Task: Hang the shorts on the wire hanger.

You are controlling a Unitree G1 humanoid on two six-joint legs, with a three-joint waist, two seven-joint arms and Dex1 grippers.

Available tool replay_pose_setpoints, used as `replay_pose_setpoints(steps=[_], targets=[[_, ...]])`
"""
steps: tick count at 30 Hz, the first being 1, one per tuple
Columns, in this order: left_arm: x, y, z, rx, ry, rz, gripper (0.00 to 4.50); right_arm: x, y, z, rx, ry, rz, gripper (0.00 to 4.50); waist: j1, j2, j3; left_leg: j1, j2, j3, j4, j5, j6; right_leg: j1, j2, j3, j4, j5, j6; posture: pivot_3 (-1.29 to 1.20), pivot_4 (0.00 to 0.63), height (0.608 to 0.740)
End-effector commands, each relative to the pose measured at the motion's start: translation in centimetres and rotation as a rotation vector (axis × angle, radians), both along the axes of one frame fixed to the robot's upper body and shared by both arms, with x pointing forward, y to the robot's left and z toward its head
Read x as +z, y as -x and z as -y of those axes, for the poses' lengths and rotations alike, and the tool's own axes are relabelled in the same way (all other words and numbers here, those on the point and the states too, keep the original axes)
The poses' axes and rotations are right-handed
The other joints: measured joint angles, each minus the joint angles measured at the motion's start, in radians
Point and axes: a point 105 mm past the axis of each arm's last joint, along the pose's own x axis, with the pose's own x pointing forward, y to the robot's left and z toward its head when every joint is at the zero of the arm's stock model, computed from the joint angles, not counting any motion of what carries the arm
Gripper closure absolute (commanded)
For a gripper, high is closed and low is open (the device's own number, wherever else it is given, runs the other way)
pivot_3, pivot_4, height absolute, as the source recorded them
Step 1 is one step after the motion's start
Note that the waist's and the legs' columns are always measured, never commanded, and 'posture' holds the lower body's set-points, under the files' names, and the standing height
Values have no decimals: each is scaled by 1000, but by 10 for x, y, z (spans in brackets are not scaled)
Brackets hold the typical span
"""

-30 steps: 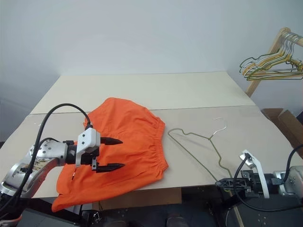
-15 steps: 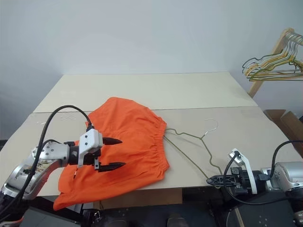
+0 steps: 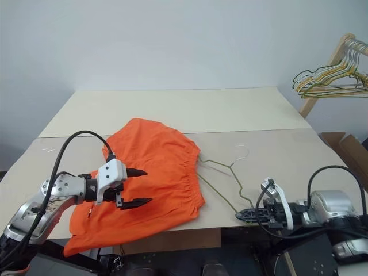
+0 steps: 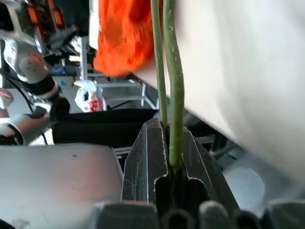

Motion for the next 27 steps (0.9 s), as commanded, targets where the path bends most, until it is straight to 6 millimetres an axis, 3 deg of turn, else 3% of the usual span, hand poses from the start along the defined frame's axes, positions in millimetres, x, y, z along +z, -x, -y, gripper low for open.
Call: replay_pose_setpoints(steps=[1,7,15,21,27], targets=[[4,-1,0,9,-11,36,22,5,-16,-2,-23,-17,16,4500,1,0,0,0,0,0,0,0,0,0,0,0,0,0,0,21,0,740],[2,0,2,22,1,35,22,11,-27,-16,16,-75,31,4500,9,0,0,0,0,0,0,0,0,0,0,0,0,1,-2,35,0,740],[7,-11,-5,71,-9,65,22,5,-58,-31,-24,-53,33,4500,21,0,0,0,0,0,0,0,0,0,0,0,2,1,-2,64,0,740],[3,-10,-4,81,-13,64,22,7,-67,-43,-5,-71,47,4500,31,0,0,0,0,-1,0,0,0,0,0,-1,2,2,-2,77,0,740],[3,-9,-1,81,-8,74,22,8,-89,-35,-109,-10,133,4500,31,0,0,1,0,-1,0,0,0,0,1,-1,4,2,-3,81,0,740]])
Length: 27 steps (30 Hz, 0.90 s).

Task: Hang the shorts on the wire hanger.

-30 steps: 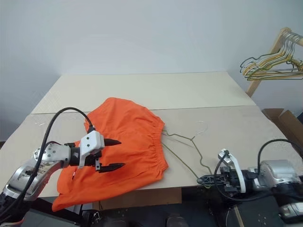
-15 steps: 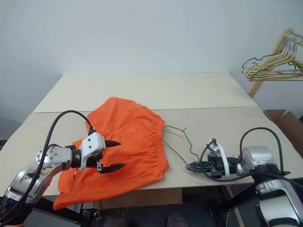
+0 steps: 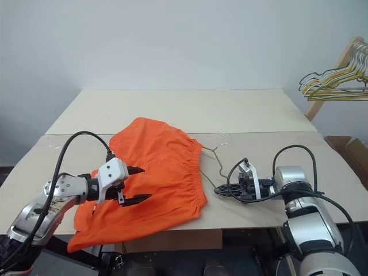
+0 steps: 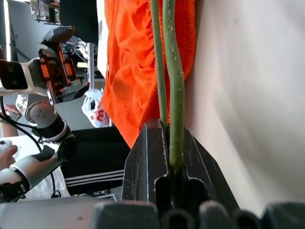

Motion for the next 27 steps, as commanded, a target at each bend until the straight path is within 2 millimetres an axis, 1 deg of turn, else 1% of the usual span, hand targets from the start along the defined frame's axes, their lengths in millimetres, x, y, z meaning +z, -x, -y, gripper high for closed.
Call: replay_pose_setpoints(steps=[1,3,6,9,11,12,14,18,19,21,22,24,27], targets=[[8,-2,1,3,-4,48,22,13,-21,9,-80,46,117,4500,1,0,0,0,0,0,0,0,0,0,0,0,0,0,0,81,0,740],[9,-3,-1,13,-7,57,22,16,-26,12,-81,92,173,4500,3,0,0,0,0,0,0,0,0,0,0,0,0,0,0,75,0,740],[13,-5,-1,18,5,67,22,24,-27,10,-27,126,303,4500,6,0,0,-1,0,0,0,0,0,-1,0,0,0,0,0,62,0,740],[18,-8,0,8,7,93,22,29,-29,3,45,244,523,4500,8,0,0,-2,0,0,0,0,0,-2,0,0,0,0,0,53,0,740],[28,-14,0,11,22,130,22,33,-32,-3,76,338,701,4500,9,1,0,-2,0,0,0,0,0,-3,0,0,1,0,0,50,0,740],[34,-18,0,13,38,147,22,33,-33,-4,79,374,738,4500,9,1,0,-2,0,0,0,0,0,-3,0,0,1,0,0,48,0,740],[50,-31,0,30,81,201,22,33,-32,-8,110,438,816,4500,10,1,0,-2,0,0,0,0,-1,-3,0,0,1,0,0,53,0,740],[82,-66,-3,97,109,347,22,32,-39,-12,101,534,923,4500,16,0,0,-2,0,0,0,1,-1,-2,0,0,1,0,0,49,0,740],[91,-74,-4,106,126,367,22,34,-42,-13,83,538,953,4500,17,0,0,-2,0,0,0,1,-1,-2,0,0,1,0,0,51,0,740],[109,-89,-6,103,173,408,22,39,-46,-15,52,514,954,4500,16,0,0,-2,-1,-1,0,1,-1,-2,0,0,0,0,0,60,0,740],[116,-96,-9,106,203,411,22,42,-46,-17,71,517,1003,4500,17,0,0,-2,-1,0,0,1,-1,-2,0,0,0,0,0,58,0,740],[128,-109,-12,76,197,430,22,44,-43,-20,129,538,1065,4500,18,0,0,-3,-1,-1,0,1,-1,-3,0,0,0,0,0,54,0,740],[132,-112,-11,-79,109,395,22,47,-40,-25,187,555,1120,4500,12,0,0,-4,-1,-1,0,1,-1,-4,0,-1,0,0,0,48,0,740]])
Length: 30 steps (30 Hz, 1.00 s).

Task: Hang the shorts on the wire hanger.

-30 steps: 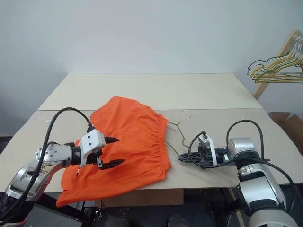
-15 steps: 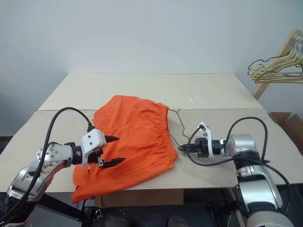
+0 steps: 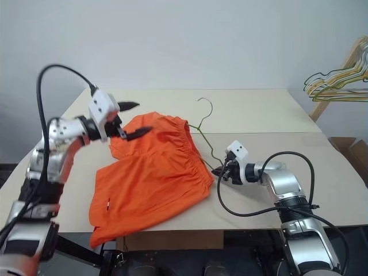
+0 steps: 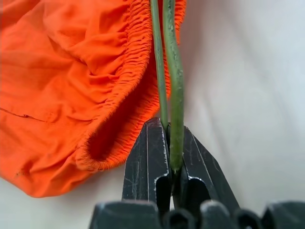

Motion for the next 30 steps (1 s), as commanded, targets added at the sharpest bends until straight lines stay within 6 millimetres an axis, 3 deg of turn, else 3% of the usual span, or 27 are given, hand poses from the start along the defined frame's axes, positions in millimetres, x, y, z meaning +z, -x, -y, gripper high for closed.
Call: replay_pose_setpoints(steps=[1,9,20,26,30], targets=[[10,3,-1,-166,-131,7,22,23,0,-10,95,39,132,4500,-5,0,0,-1,0,0,0,0,0,-1,0,0,0,0,0,43,0,740],[16,5,1,-389,-296,-111,22,28,3,-22,190,193,320,4500,-21,0,0,-12,0,-1,4,0,0,-10,0,-1,2,0,0,14,0,740],[-16,-5,18,-453,-575,-179,22,45,8,-38,244,237,387,4500,-31,0,0,-15,0,-2,8,0,0,-11,0,-1,3,0,0,-32,0,740],[-27,-5,24,-483,-598,-264,22,46,10,-41,245,257,357,4500,-49,0,0,-18,0,-3,14,-2,3,-11,0,-2,4,0,1,-56,0,740],[-28,-5,29,-491,-567,-300,1168,45,12,-40,238,265,352,4500,-55,0,0,-18,0,-3,15,-3,5,-11,0,-2,4,0,2,-67,0,740]])
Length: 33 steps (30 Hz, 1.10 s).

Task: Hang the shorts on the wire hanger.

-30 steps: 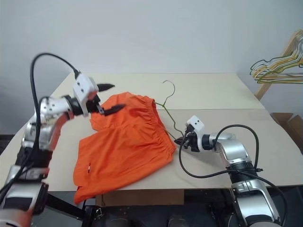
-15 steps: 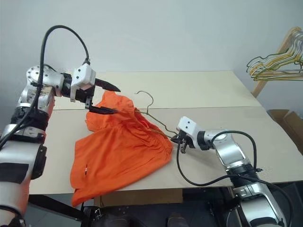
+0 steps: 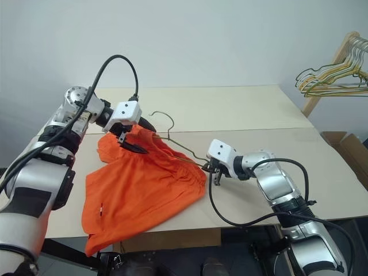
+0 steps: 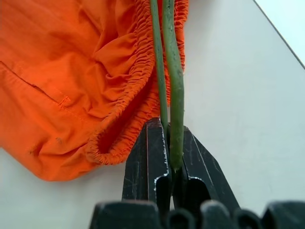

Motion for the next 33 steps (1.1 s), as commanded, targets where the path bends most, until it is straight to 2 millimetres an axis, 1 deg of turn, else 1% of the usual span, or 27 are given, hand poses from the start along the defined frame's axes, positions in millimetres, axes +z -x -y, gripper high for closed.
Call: replay_pose_setpoints(steps=[1,5,7,11,14,17,19,22,25,26,28,29,31,33], targets=[[15,-2,6,-4,19,14,1435,16,0,-1,13,9,66,4500,-2,0,0,0,0,0,0,0,0,0,0,0,0,0,0,-70,0,740],[11,-2,6,-5,3,4,2715,18,2,-1,18,9,68,4500,-10,0,0,0,0,0,0,0,0,0,0,0,0,0,0,-71,0,740],[8,-1,5,-6,-10,0,3216,19,3,-2,21,11,73,4500,-14,0,0,0,0,0,0,0,0,0,0,0,0,0,0,-72,0,740],[7,-1,4,-3,-3,-8,4456,21,3,-5,27,11,96,4500,-20,0,0,0,0,-1,0,0,0,0,0,0,0,0,0,-72,0,740],[7,0,4,-8,-4,-1,4482,20,4,-7,37,26,129,4500,-22,0,0,0,0,-1,0,0,1,0,0,0,0,0,0,-72,0,740],[10,-1,4,-23,1,32,4482,17,6,-8,75,54,215,4500,-21,0,0,0,0,-1,0,0,1,0,0,0,0,0,0,-69,0,740],[12,0,2,-24,0,40,4482,18,0,-7,58,70,313,4500,-21,0,0,0,0,-1,0,0,1,0,0,0,0,0,0,-78,0,740],[17,1,-3,-29,6,62,4500,18,2,1,49,60,280,3648,-24,0,0,0,0,0,0,0,1,0,0,0,0,0,0,-83,0,740],[20,0,-9,-20,-3,87,4500,29,-4,18,-33,4,260,2597,-25,0,0,0,0,-1,0,0,1,0,0,0,0,0,0,-82,0,740],[22,0,-11,-16,-6,93,4500,33,-5,25,-60,-14,249,2346,-24,0,0,0,0,-1,0,0,1,0,0,0,0,0,0,-84,0,740],[25,1,-15,-14,-5,108,4500,39,-7,42,-129,-51,219,1572,-22,0,0,0,0,-1,0,0,1,0,0,0,0,0,0,-90,0,740],[26,1,-17,-13,-7,113,4500,41,-8,51,-174,-78,184,1314,-22,0,0,0,0,-1,1,0,1,0,0,0,0,0,0,-90,0,740],[28,1,-22,-12,-17,130,4500,47,-7,64,-241,-166,120,646,-23,0,0,0,0,-1,1,0,1,0,0,0,0,0,0,-92,0,740],[29,2,-25,-7,-19,136,4500,47,-2,71,-285,-269,33,646,-23,0,0,0,0,-1,1,-1,1,0,0,0,0,0,0,-93,0,740]])
